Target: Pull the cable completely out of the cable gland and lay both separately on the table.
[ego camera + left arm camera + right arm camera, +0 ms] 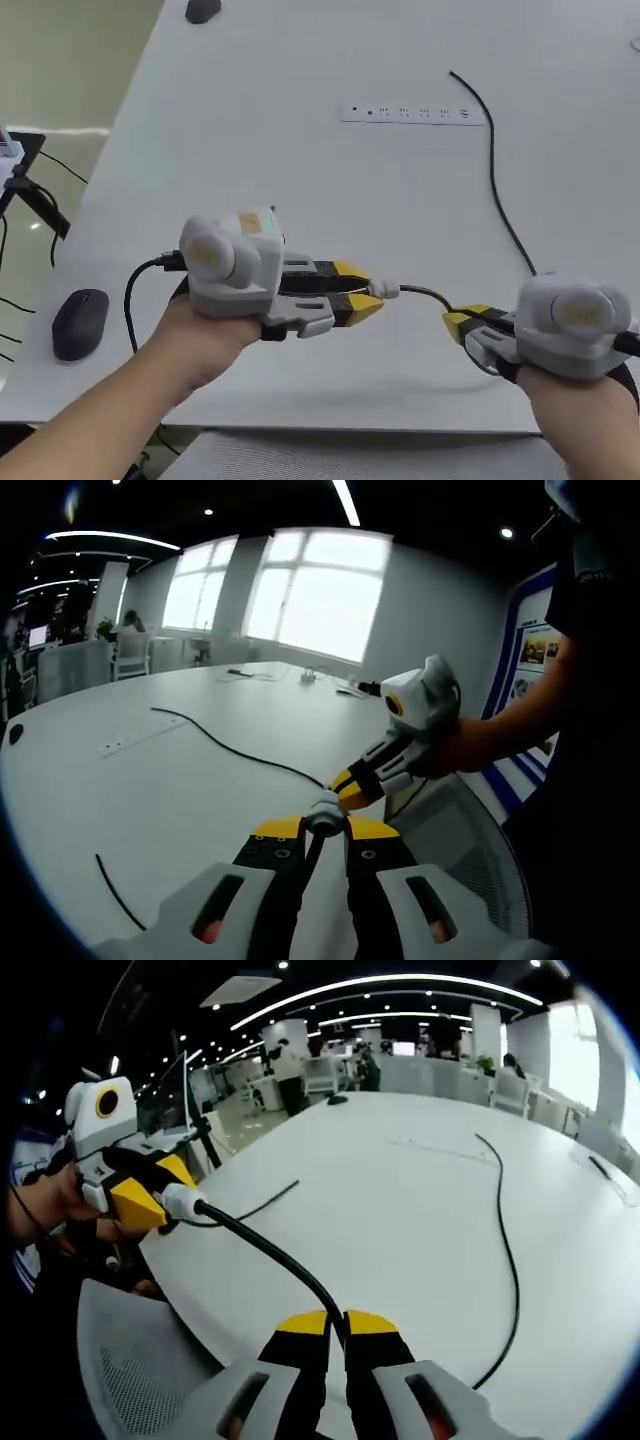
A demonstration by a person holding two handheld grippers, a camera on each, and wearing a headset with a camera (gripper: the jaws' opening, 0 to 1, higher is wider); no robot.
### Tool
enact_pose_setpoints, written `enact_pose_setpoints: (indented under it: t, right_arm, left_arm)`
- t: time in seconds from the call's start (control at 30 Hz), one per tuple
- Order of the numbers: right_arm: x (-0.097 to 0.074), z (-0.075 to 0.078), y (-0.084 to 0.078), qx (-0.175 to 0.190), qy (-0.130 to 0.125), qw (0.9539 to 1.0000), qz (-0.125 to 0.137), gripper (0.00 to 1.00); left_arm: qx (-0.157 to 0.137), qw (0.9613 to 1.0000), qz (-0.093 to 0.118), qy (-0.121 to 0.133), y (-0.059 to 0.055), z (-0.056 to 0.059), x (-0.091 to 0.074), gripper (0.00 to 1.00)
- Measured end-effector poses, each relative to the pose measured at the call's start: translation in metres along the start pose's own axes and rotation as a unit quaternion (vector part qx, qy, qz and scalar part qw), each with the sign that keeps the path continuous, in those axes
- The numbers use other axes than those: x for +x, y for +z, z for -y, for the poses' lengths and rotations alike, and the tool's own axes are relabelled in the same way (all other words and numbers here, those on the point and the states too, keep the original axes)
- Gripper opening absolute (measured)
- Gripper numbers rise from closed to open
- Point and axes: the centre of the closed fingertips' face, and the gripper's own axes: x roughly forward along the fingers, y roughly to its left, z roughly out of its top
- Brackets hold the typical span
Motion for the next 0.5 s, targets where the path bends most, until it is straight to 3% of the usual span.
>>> enact_pose_setpoints:
  t: [0.5]
  right_arm:
    - [-0.0091, -0.003, 0.0074, -0.059, -0.007, 0.9982, 0.011, 0.02]
  left_arm:
    - [-0.006, 1.0, -0.001, 0.007, -0.001, -0.0064, -0.005, 0.15]
